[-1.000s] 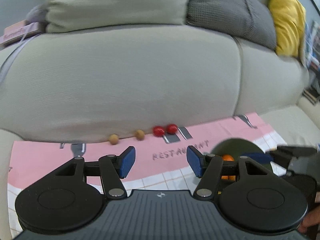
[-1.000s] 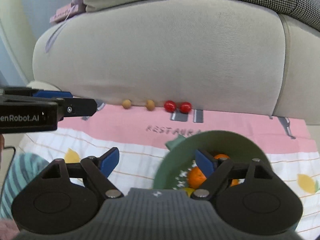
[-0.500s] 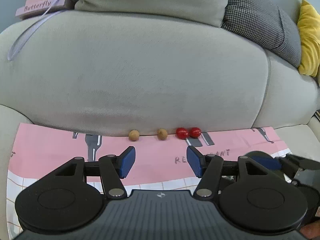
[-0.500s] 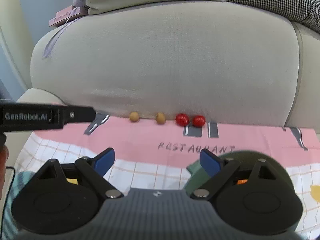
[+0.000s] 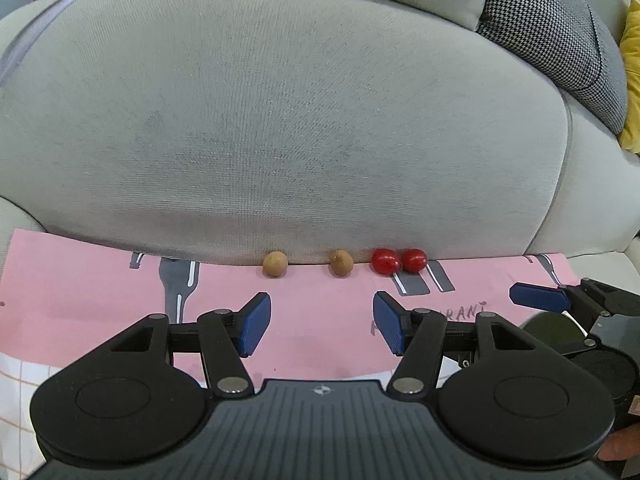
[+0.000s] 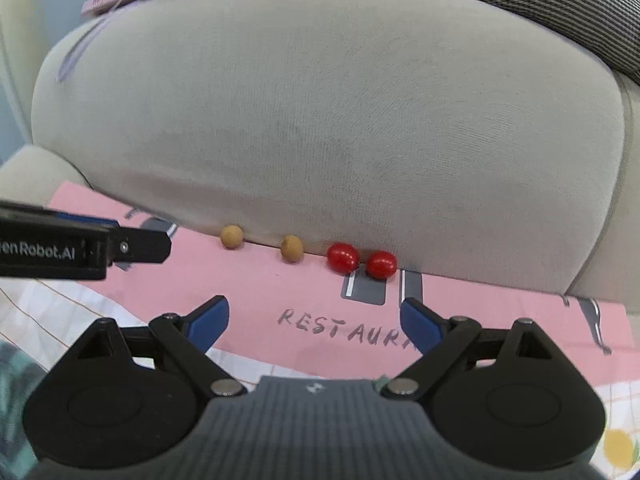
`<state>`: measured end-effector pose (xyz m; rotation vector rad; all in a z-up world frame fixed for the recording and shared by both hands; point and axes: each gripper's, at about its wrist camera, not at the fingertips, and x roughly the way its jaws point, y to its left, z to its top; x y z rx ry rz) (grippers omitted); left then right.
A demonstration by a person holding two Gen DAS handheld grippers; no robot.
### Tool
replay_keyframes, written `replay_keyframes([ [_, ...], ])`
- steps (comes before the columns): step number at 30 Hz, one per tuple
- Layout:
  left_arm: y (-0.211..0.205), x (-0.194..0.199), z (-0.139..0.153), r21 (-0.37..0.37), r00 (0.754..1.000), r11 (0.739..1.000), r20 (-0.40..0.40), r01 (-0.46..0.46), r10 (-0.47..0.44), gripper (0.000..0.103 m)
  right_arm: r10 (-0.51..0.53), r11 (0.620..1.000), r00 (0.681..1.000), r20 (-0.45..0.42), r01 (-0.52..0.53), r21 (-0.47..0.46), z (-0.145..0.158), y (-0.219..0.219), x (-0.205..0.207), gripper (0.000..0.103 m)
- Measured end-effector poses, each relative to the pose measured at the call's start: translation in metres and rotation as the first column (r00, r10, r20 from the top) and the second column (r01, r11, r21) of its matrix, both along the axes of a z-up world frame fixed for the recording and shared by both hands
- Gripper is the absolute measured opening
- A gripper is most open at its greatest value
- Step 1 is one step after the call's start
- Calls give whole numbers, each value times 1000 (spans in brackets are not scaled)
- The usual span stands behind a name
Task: Organize fruits
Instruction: 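Move both tools back toward the kiwis on the placemat, then close the right tool on a kiwi while the left tool grasps the other kiwi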
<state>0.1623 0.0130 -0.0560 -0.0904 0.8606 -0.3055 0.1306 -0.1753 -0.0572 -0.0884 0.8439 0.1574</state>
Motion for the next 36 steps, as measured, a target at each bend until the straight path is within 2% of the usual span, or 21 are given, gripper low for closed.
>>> replay_keyframes([
  [4, 4, 12, -12, -24, 1000, 1000, -17, 1, -1, 69, 46, 998, 999, -20, -47, -30, -12, 2, 14, 77],
  [7, 7, 22, -22, -54, 999, 999, -40, -3, 1, 65, 61, 997, 997, -44, -63, -43, -22, 0, 26, 66],
  [9, 8, 29, -29, -59, 999, 998, -49, -1, -2, 62, 66, 997, 996, -55, -68, -43, -27, -2, 35, 58],
  [15, 9, 49, -49, -60, 998, 998, -67, -18, 14, 56, 83, 996, 993, -85, -85, -21, -37, -4, 60, 43],
  [22, 14, 75, -66, -75, 997, 997, -77, -37, 31, 51, 137, 991, 985, -106, -136, 17, -49, 14, 89, 36],
  [26, 17, 89, -78, -73, 994, 996, -101, -42, 34, 47, 158, 987, 979, -131, -158, 9, -59, 23, 104, 28],
  [36, 17, 106, -100, -91, 990, 995, -137, -47, 34, 46, 164, 986, 972, -165, -164, 14, -77, 33, 137, 27],
])
